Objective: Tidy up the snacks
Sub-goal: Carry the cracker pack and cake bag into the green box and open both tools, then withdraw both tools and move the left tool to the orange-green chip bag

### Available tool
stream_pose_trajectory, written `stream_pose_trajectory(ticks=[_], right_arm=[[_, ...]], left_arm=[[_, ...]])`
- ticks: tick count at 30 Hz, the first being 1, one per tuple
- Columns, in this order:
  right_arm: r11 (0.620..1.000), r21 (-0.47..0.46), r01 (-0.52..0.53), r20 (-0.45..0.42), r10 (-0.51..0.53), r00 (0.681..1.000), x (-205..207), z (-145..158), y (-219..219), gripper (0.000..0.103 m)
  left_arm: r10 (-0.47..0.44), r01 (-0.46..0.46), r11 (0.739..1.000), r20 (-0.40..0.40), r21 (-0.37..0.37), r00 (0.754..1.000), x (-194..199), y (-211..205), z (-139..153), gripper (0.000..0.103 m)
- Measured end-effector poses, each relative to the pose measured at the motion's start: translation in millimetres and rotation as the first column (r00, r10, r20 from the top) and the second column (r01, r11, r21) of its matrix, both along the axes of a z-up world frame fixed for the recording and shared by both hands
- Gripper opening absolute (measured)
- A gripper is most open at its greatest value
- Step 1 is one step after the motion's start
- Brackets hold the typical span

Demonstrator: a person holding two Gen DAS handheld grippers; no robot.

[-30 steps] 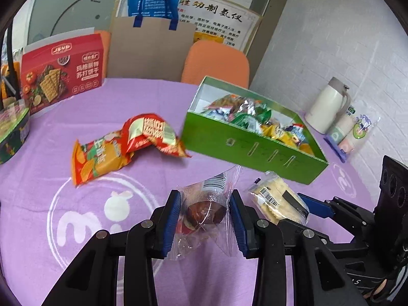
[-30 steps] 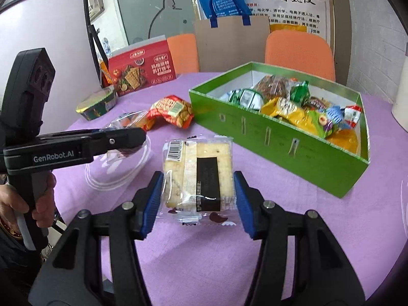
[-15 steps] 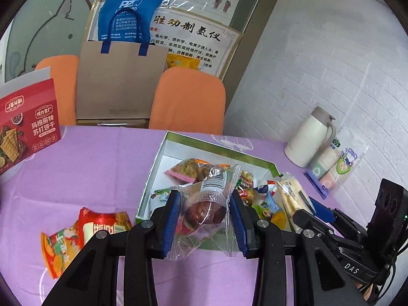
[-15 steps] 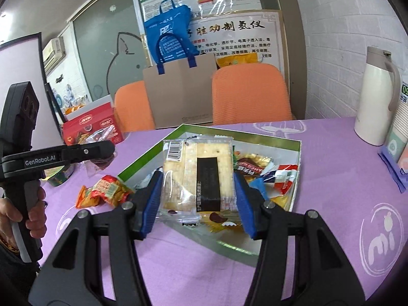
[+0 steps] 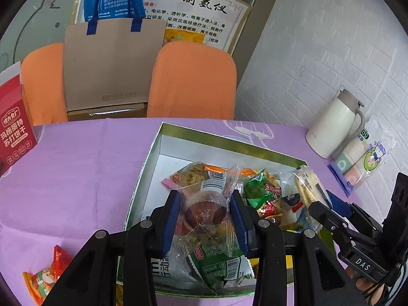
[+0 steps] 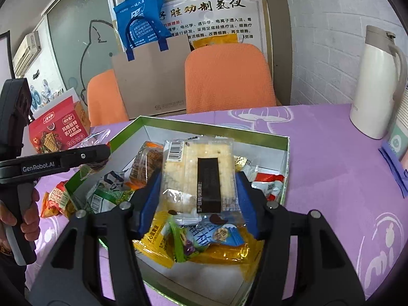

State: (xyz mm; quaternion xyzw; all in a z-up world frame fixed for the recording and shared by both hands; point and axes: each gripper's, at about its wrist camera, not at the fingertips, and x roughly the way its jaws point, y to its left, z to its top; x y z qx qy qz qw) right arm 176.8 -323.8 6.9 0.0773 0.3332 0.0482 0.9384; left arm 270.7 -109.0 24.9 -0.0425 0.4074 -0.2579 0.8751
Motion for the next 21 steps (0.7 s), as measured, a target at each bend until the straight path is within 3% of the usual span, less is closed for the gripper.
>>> stream_pose_trajectory(ticks=[1,2,3,5,6,12,21], right_arm=[[1.000,-0.017,0.000,-0.002,0.000,1.000,-1,-1,3,0.081],[1.000,-0.029,0.002,0.005,-0.002,1.000,-2,-2,4,0.091],[0.999,-0.032,0.004,0.018,-0.003,1.000,-5,-2,4,0.093],[1.000,-0.013,0.003,0.039,-0.003,0.999,-12,-3,1,0.097],[1.000,-0.004,0.007,0.041,-0.006,0.999,-13,-3,0,0.097],[1.000,0.015,0.020,0.014,-0.021,1.000,-22,-6,1,0.099],[1.000,0.001,-0.011,0.079,0.011,0.997,-51,22,16,0.100]], left_arm=[[-0.001,0.001,1.000,0.001,0.001,1.000,1,-1,-2,0.045],[-0.001,0.001,1.000,0.006,-0.002,1.000,1,-2,-3,0.055],[0.002,-0.002,1.000,0.014,-0.007,1.000,-1,-2,-3,0.073],[0.026,-0.025,1.000,0.044,-0.014,0.999,-7,1,-1,0.092],[0.037,-0.036,0.999,0.062,-0.015,0.997,-11,2,0,0.096],[0.061,-0.063,0.998,0.071,0.026,0.996,-20,4,4,0.101],[0.080,-0.088,0.995,0.130,0.055,0.988,-49,10,20,0.101]])
